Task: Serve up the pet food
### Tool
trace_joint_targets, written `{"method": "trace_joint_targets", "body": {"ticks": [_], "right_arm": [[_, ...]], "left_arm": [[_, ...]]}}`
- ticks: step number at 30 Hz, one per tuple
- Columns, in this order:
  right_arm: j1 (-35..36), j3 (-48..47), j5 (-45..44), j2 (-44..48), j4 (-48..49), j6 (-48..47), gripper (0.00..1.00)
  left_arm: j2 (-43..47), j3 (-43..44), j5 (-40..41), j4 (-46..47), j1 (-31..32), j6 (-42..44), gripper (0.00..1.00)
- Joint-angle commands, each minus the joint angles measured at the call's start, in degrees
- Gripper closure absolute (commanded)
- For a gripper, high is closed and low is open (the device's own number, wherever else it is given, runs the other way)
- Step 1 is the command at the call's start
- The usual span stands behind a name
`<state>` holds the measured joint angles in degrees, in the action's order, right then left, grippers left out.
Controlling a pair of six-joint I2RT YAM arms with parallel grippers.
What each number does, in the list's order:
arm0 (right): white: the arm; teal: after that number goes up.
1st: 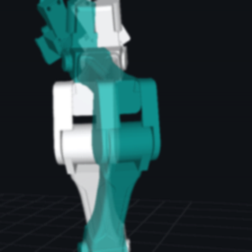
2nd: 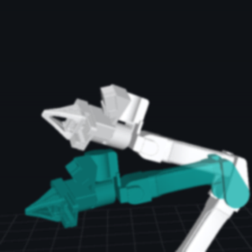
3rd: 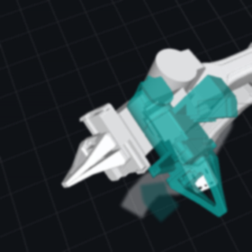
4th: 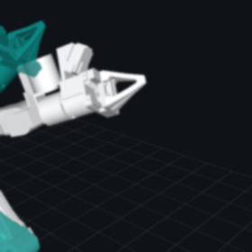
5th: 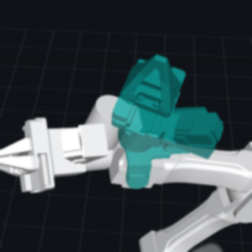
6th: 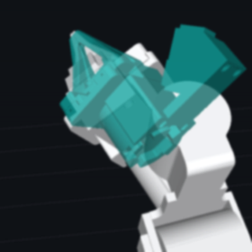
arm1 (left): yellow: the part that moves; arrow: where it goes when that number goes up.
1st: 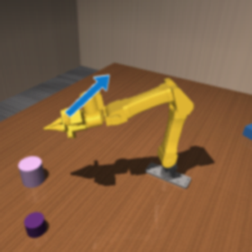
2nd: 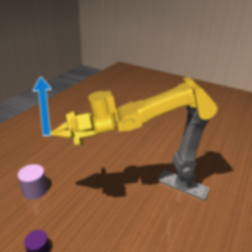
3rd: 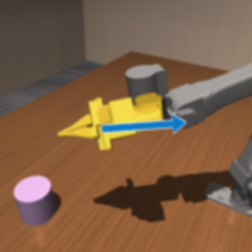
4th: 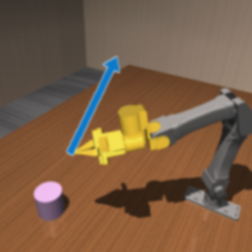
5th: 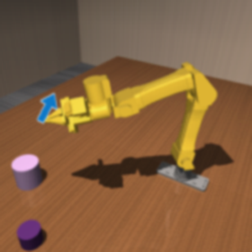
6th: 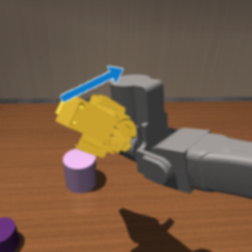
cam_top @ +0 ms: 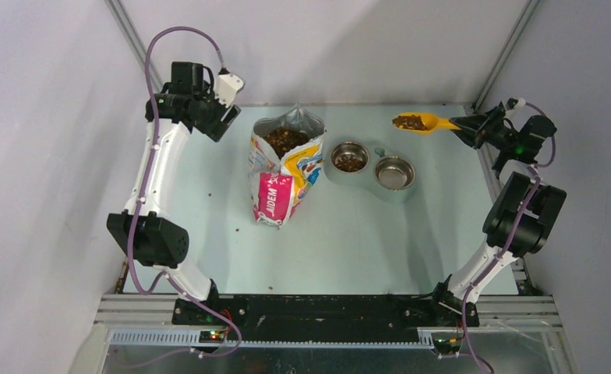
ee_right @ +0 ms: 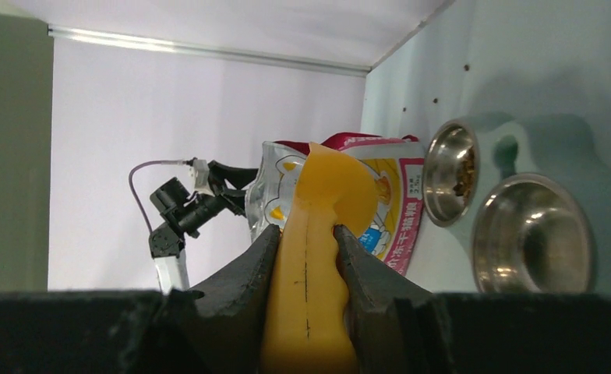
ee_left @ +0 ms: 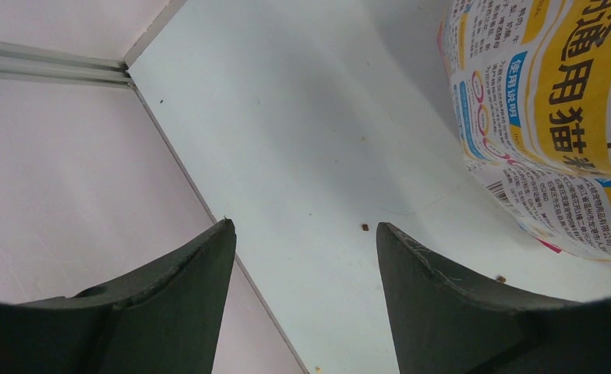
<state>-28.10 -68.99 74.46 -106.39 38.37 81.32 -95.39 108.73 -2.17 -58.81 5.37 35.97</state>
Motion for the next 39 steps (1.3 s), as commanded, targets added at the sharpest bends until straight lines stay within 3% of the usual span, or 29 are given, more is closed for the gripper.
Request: {"method": "trace_joint_targets", "body": {"ticks": [1,8,14,28,39], "right_arm": [[-2.19,1.51,2.43,1.36,0.0,-4.78,1.0],[-3.7,3.16,2.82,0.16,-4.91,-11.22,1.0],[-4.97,3.2,3.36,-0.74,-13.39,-22.57,1.0],[-7.06,-1.27,-1.69,-2.23,-49.84,-57.26,1.0],[-3.65,-3.52,-11.22,0.64,-61.76,-72.58,1.0]], "left_arm": [[1.92,-0.32,-1.14,1.31,-0.18,-0.03,0.27],[1.16,1.09,-0.74,0.66,-0.18,0.38,0.27],[1.07,1.26,-0.6,0.31,-0.18,0.15,0.27],[3.98,-2.97,-0.6,1.99,-0.53,-1.16,0.27],[5.48,-5.43,-1.11,3.27,-0.53,-2.04,0.27]]}}
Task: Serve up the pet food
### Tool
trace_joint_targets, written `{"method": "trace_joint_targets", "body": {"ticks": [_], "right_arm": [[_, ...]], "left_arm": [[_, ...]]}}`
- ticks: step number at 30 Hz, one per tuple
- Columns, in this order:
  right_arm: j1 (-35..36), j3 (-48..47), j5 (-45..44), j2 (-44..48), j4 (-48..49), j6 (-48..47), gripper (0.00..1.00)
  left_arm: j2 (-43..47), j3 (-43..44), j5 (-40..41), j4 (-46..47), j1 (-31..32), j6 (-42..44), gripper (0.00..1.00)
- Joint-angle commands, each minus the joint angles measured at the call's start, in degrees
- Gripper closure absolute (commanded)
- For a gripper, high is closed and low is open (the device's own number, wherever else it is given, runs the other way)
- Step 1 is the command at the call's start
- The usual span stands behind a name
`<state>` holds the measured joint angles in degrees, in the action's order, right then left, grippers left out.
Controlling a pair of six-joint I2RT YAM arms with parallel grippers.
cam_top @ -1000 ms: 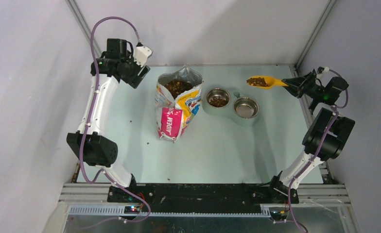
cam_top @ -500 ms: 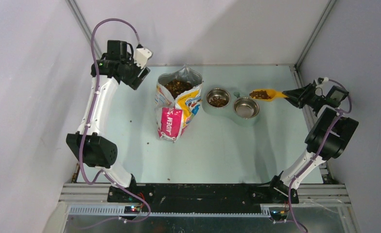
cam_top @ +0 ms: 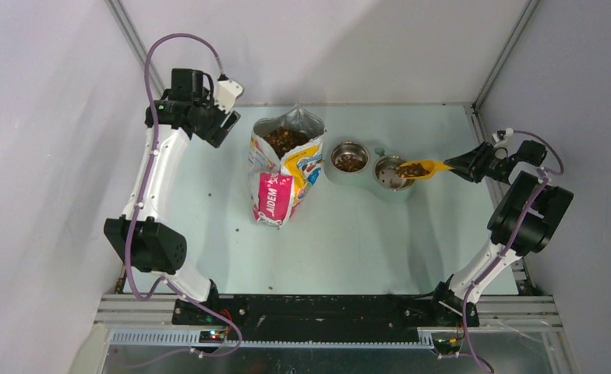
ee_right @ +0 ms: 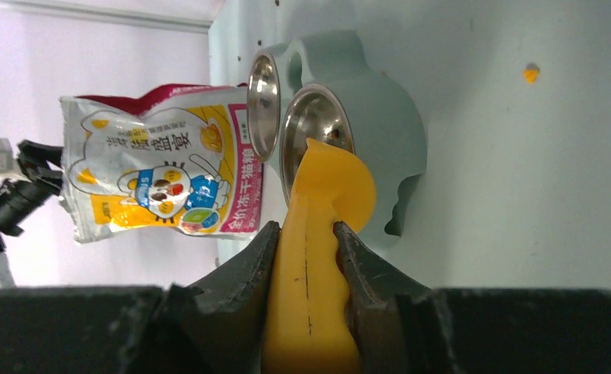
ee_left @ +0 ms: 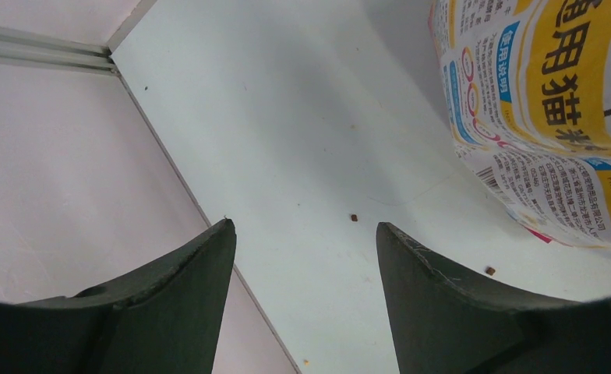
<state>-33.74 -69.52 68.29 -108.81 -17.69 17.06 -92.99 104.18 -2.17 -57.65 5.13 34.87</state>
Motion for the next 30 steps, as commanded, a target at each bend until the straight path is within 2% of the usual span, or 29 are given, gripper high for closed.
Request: {"method": "trace_joint_targets", "body": {"ticks": [1,7,14,21,30], "right_arm": [[2.35,-3.13,-5.6,3.47,-6.13,-9.73,1.0],[6.31,-5.59,-12.68,7.36,-10.89,-15.64,1.0],[13.54,-10.18,-26.09,10.99,-17.71,-23.06,1.0],[26.09,-16.9,-44.3,11.98,-26.11,-36.23,1.0],[40.92,-23.88,-58.86,12.28,-31.28,-44.99,1.0]], "left_arm": [[3.36,-1.36,-1.24,2.39,-0.29,-1.12,0.27],[4.42,-2.61,-2.68,4.03,-0.24,-3.17,0.27],[5.73,0.42,-7.96,5.24,0.88,-10.01,0.27],[7.98,1.22,-10.69,8.39,2.54,-16.25,0.27],[11.35,4.42,-13.89,9.81,5.37,-18.14,0.27]]}}
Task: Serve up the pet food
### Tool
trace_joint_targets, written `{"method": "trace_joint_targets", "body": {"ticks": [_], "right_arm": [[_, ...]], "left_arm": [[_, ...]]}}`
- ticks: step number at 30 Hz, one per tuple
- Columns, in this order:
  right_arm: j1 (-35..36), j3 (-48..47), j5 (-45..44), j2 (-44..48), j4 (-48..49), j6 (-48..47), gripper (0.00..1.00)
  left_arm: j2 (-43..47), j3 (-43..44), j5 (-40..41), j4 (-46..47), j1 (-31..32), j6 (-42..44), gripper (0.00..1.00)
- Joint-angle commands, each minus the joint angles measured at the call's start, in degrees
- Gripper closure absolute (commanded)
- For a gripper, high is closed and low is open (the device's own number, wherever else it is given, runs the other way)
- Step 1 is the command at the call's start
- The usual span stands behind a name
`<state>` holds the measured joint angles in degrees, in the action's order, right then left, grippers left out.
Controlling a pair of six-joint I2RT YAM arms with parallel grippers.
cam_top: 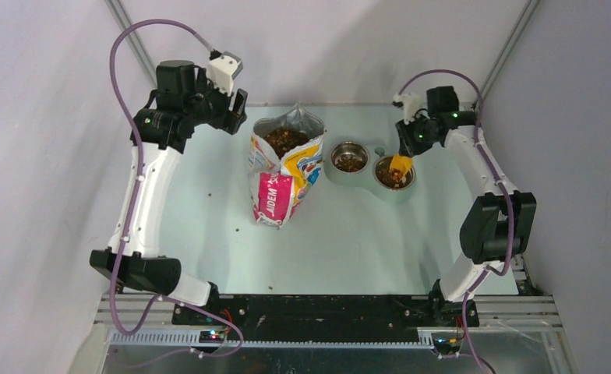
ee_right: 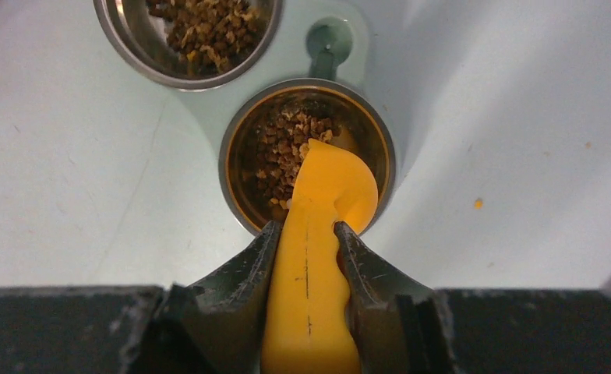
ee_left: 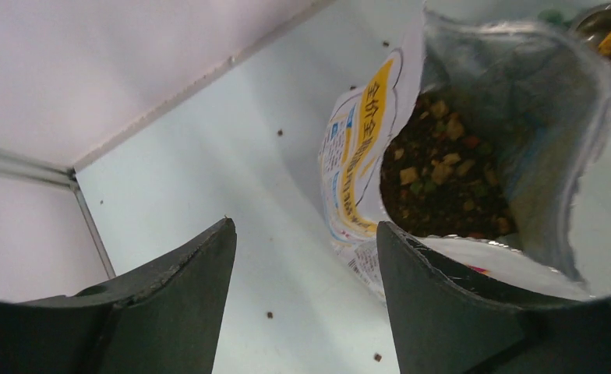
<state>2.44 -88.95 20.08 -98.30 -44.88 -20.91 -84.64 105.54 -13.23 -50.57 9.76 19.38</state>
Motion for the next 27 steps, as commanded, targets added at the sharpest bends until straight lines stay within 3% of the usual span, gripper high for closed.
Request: {"method": "trace_joint_targets", "body": {"ticks": [1,10,27], "right_arm": [[5.68,-4.64,-11.76,1.97,-4.56,-8.64,1.0],[8.84,-2.08,-18.73,4.71,-6.91,-12.32,1.0],[9.23,-7.21,-5.27,0.93,-9.4,-3.49,1.0]], "left_arm": [[3.06,3.53,-3.2,2.79,0.81,-2.75,0.27],[2.57,4.2,-3.75,3.58,1.26,-3.87,0.27],[2.09,4.23,-3.01,3.21,3.09,-3.89,0.27]]}}
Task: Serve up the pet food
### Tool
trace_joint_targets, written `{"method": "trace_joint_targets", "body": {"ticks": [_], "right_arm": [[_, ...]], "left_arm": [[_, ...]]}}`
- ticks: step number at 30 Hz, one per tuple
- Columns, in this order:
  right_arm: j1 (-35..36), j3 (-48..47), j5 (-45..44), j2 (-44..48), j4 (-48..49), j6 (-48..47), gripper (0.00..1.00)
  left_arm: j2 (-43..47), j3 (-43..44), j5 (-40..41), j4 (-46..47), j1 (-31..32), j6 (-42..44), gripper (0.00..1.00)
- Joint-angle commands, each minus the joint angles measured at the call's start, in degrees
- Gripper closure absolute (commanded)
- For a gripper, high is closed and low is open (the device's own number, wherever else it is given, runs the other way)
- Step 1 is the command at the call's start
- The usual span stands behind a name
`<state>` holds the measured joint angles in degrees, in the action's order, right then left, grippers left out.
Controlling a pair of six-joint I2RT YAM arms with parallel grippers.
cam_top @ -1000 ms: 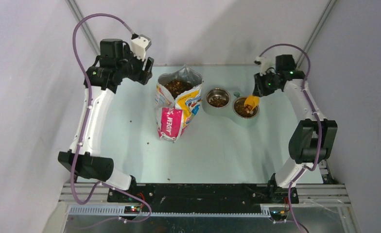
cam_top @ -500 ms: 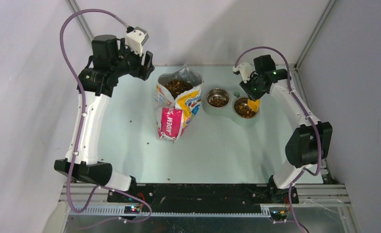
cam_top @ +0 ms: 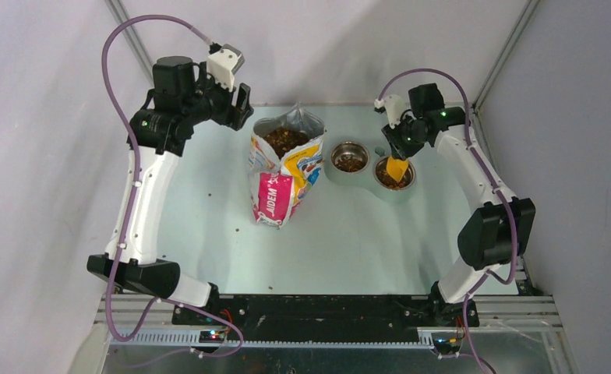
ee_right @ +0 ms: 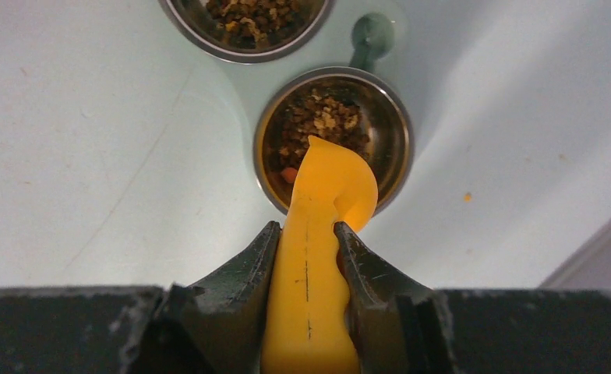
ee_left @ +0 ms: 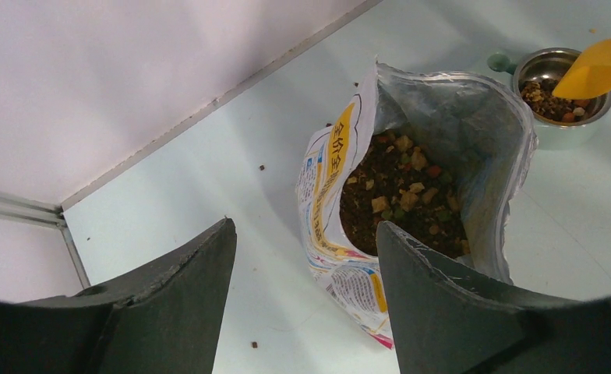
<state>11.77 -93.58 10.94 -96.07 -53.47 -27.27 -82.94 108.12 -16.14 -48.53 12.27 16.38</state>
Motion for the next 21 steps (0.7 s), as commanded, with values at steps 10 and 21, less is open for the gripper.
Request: {"method": "trace_joint_targets", "body": {"ticks": [10,21], "right_arm": [[-1.34,-3.15,1.24,-3.92,0.65,2.49,1.0],[-2.34,-6.17,-1.35,-3.99,1.72,3.28,1.0]], "left_arm": [[0.9,0.3,0.46,0.92,0.65,-0.03,0.27],[-0.16,0.34,-0.74,1.47,0.67,-1.16,0.27]]}}
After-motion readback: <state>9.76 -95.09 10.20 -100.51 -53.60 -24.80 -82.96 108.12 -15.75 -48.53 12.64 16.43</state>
